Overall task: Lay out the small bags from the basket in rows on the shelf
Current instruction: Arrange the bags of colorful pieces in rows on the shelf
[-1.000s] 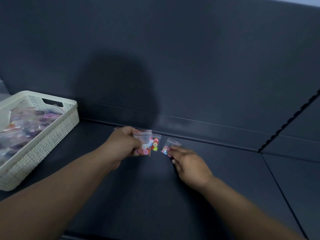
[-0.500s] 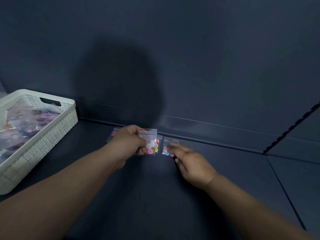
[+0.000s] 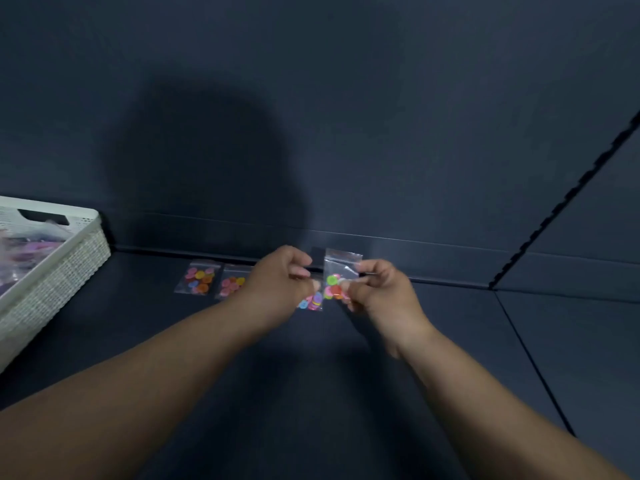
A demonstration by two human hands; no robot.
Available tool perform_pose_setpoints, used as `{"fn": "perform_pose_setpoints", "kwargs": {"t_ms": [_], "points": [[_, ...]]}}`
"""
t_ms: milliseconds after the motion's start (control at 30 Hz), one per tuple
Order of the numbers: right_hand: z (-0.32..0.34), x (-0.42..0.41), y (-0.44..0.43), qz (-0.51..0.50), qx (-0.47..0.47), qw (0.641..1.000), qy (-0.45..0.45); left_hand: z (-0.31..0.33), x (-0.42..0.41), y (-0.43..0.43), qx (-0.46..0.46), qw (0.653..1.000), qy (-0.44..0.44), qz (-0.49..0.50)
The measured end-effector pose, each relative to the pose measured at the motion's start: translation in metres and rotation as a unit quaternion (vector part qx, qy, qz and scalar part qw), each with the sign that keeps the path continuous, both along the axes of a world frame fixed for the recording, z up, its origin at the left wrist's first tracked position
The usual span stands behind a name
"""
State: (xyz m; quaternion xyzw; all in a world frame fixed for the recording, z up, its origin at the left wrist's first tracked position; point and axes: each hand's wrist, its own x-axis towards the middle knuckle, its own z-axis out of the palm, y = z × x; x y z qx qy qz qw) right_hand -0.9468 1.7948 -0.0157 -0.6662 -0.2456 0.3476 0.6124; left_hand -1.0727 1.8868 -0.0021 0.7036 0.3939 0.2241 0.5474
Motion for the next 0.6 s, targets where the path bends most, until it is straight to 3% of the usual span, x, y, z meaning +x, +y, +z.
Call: {"fn": "perform_pose_setpoints", "kwargs": {"t_ms": [67,100,167,233,367,500,600], "points": [[-0.008,0.017,-0.005,-0.01,-0.052,0.996,-0.071,-0.008,0.001,-0.002,0.152,0.981,0.113,-0.052],[-0.012,0.024,-0.009,0.006,-0.104,0.983,-0.15,-0.011,-0.001,-0.004,0.229,0.955,0.166,-0.091],[-0.02,0.033,-0.017,0.055,-0.223,0.907,-0.353,-0.018,-0.004,-0.007,0.326,0.905,0.223,-0.159],[-0.026,0.033,-0.025,0.078,-0.239,0.841,-0.479,-0.025,-0.005,-0.009,0.373,0.87,0.245,-0.208],[-0.034,0.027,-0.038,0.134,-0.177,0.788,-0.575,-0.03,-0.005,-0.013,0.401,0.826,0.299,-0.261],[-0.041,0.028,-0.04,0.255,-0.231,0.737,-0.582,-0.029,-0.004,-0.016,0.396,0.816,0.322,-0.271],[-0.041,0.027,-0.038,0.279,-0.228,0.732,-0.579,-0.029,-0.004,-0.017,0.384,0.82,0.325,-0.274]]}}
